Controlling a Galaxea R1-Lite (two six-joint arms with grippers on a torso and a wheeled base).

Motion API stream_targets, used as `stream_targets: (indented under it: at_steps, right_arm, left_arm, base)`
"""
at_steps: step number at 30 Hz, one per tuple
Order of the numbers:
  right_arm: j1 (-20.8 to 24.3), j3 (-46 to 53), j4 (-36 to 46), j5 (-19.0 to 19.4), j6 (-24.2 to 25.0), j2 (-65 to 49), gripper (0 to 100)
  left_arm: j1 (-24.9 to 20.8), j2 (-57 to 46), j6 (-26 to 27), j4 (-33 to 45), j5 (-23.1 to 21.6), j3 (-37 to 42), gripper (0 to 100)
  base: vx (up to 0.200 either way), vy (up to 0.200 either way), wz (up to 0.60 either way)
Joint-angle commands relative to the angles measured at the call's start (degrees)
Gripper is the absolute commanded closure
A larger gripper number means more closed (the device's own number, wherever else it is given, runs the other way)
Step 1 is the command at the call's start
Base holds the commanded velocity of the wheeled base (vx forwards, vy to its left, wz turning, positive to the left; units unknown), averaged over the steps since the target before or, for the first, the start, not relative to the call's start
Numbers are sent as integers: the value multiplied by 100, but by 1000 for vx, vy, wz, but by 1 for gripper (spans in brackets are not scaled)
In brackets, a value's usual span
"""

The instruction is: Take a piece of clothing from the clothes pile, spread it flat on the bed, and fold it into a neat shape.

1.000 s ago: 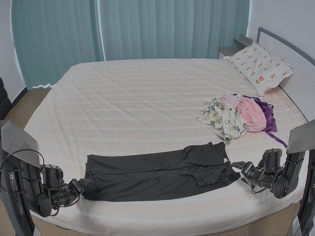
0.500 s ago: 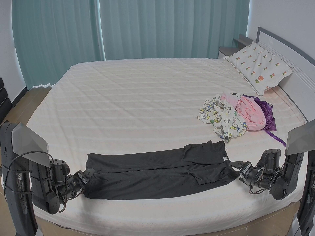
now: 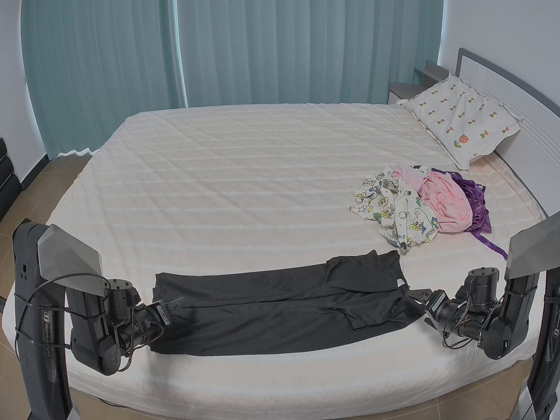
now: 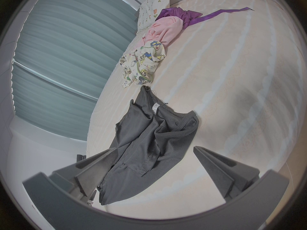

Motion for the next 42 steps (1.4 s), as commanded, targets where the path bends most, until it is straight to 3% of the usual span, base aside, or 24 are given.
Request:
stream_targets:
  at_steps: [1, 8, 9, 25, 41, 42]
  right_arm:
    - [2, 10, -4, 4, -5, 31, 0]
    - [2, 10, -4, 13, -5, 31, 0]
    - [2, 10, -4, 13, -5, 31, 0]
    - [11, 10, -4, 13, 4, 23, 0]
    - [72, 10, -4, 22, 30, -30, 0]
    - [107, 19, -4, 22, 39, -39, 0]
  left_arm:
    - [-55, 236, 129, 2, 10, -122, 0]
    - [51, 473, 287, 10, 54, -351, 0]
    - [68, 508, 331, 19, 54, -359, 100]
    - [323, 491, 480, -51, 599, -456, 100]
    - [499, 561, 480, -34, 625, -632, 100]
    - [499, 561, 480, -34, 625, -623, 0]
  base:
    - [0, 0, 0]
    - [0, 0, 0]
    - [0, 0, 0]
    - [0, 0, 0]
    - [0, 0, 0]
    - [0, 0, 0]
